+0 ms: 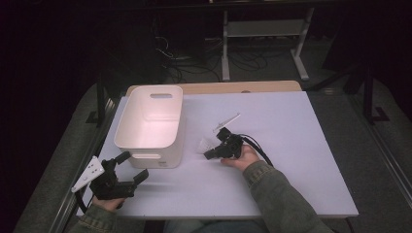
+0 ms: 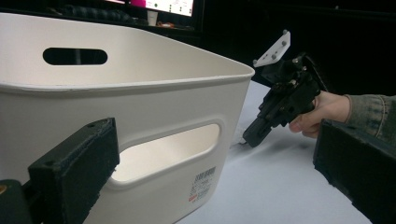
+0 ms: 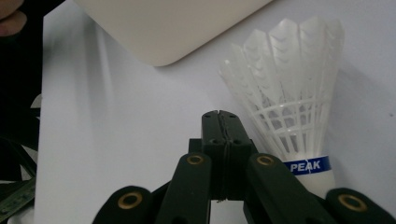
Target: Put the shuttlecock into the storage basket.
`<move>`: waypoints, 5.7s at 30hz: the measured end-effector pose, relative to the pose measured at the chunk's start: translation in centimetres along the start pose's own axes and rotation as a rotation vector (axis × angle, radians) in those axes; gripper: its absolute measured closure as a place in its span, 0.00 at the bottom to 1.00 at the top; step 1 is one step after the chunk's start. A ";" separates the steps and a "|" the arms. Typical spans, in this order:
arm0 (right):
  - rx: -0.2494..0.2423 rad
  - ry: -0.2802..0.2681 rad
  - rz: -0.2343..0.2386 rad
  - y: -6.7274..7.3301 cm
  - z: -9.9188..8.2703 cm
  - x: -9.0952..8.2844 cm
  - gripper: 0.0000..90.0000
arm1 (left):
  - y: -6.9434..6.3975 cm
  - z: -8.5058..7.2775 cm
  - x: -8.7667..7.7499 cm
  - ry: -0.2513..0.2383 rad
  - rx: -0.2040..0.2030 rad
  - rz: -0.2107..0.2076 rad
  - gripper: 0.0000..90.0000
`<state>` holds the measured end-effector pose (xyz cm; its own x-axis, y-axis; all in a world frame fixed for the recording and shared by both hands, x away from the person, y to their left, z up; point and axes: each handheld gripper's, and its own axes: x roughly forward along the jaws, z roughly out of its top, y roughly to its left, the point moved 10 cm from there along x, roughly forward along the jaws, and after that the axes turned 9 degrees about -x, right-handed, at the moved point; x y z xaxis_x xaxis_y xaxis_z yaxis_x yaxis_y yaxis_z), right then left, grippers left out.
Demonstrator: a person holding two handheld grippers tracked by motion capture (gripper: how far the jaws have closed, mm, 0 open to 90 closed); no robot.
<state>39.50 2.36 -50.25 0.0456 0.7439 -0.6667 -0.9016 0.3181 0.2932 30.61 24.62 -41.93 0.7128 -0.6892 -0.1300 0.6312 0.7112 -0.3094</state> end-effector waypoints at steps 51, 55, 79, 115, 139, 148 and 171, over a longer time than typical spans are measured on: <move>0.051 0.008 -0.107 -2.6 0.7 -4.5 0.00 | 0.0 0.0 0.0 -0.002 -0.003 0.004 0.00; 0.054 0.010 -0.111 -3.3 0.3 -4.4 0.00 | 0.0 0.0 0.0 -0.003 -0.005 0.004 0.00; -0.040 0.056 -0.053 -3.7 -0.6 -2.4 0.20 | 0.0 0.0 0.0 -0.004 -0.007 0.002 0.00; -0.064 0.074 -0.005 -3.6 -1.4 -1.1 0.71 | -0.1 0.1 -0.1 -0.006 -0.004 0.001 0.00; -0.084 0.014 -0.050 -1.6 2.1 -5.4 0.71 | -0.1 0.1 -0.1 -0.009 -0.007 0.003 0.00; -0.091 0.006 -0.072 -1.4 3.2 -6.4 0.71 | 0.0 0.1 -0.1 -0.009 -0.005 0.005 0.00; -0.102 -0.013 -0.084 -0.6 5.3 -8.1 0.71 | -0.1 0.1 0.0 -0.008 -0.008 0.001 0.00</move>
<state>41.96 -0.75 -41.36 0.1278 0.7248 -0.6770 -0.9334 0.3187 0.1650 30.55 24.60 -41.82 0.7162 -0.6870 -0.1230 0.6279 0.7111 -0.3164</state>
